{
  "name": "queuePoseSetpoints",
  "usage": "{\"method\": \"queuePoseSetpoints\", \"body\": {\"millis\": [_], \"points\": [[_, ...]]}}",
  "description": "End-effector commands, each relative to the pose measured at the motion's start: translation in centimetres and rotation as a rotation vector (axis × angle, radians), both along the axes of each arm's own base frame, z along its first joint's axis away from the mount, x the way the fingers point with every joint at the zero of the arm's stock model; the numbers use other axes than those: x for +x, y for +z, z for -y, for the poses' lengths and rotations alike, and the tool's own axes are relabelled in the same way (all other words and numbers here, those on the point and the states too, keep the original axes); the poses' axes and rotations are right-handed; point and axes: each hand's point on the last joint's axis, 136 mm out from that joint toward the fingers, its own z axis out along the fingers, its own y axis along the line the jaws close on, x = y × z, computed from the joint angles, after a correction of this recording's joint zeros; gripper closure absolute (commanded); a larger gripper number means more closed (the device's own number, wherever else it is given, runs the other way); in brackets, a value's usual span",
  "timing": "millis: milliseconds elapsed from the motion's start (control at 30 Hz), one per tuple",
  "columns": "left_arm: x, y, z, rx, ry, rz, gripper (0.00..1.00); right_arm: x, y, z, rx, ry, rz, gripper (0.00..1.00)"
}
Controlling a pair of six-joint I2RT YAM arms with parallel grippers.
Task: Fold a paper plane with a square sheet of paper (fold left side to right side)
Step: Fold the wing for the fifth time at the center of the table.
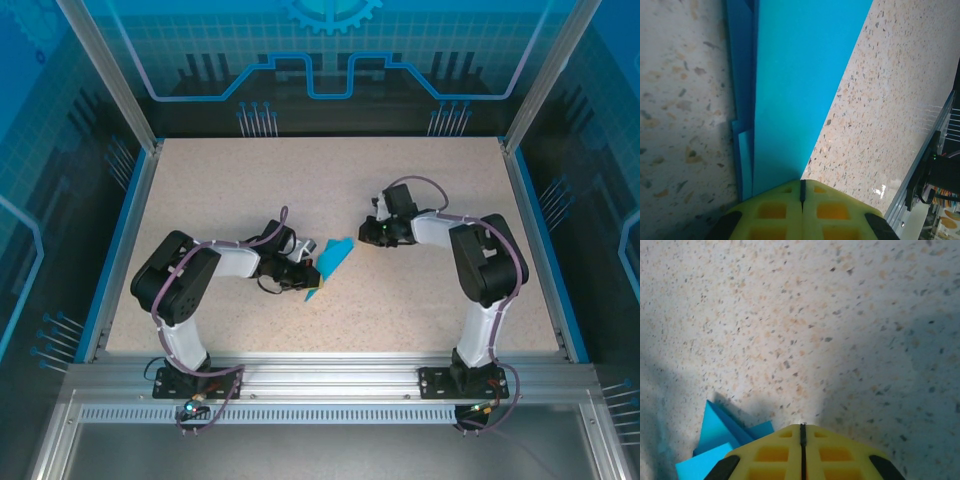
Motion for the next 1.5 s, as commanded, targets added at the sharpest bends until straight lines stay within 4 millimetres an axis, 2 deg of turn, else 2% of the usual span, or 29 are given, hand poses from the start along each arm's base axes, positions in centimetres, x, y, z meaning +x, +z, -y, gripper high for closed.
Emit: {"method": "queuePoseSetpoints", "body": {"millis": [0,100,200,333,500,667,833,967,1067,1167,1300,1467], "points": [[-2.4,-2.1,-1.7,0.075,0.001,-0.089,1.0,-0.9,4.1,-1.7,0.014,0.053,0.077,0.92],[-2.2,-1.7,-1.6,0.067,0.0,-0.08,1.0,-2.9,5.0,-3.7,0.044,0.092,0.078,0.92],[-2.2,-1.5,-1.5,0.065,-0.001,-0.078,1.0,-5.0,4.8,-5.5,0.075,0.107,0.067,0.91],[-2.2,-1.3,-1.4,0.057,-0.006,-0.076,1.0,-6.6,3.5,-8.0,0.114,0.137,0.032,0.91],[-1.9,-0.7,-1.2,0.043,-0.005,-0.066,1.0,-7.1,1.2,-9.4,0.109,0.155,-0.027,0.91],[-1.7,0.4,-0.7,0.01,-0.012,-0.053,1.0,-7.5,-1.2,-8.9,0.057,0.139,-0.092,0.91],[-1.4,3.3,-0.1,-0.041,-0.019,-0.018,0.92,-8.3,-3.4,-7.5,-0.025,0.109,-0.169,0.91],[-1.4,5.7,-0.1,-0.061,-0.019,0.009,0.9,-8.9,-4.3,-6.8,-0.064,0.109,-0.195,0.92],[-1.9,6.5,-0.1,-0.073,-0.023,-0.009,0.89,-9.0,-4.3,-6.7,-0.073,0.113,-0.195,0.92],[-3.0,6.5,0.1,-0.1,-0.04,-0.053,0.9,-8.9,-4.1,-6.6,-0.083,0.114,-0.191,0.92],[-4.2,5.5,-0.2,-0.076,-0.067,-0.077,0.89,-8.9,-4.3,-6.6,-0.091,0.119,-0.195,0.92],[-4.1,4.1,-0.5,-0.041,-0.063,-0.087,0.89,-8.9,-4.3,-6.5,-0.096,0.12,-0.197,0.92]]}}
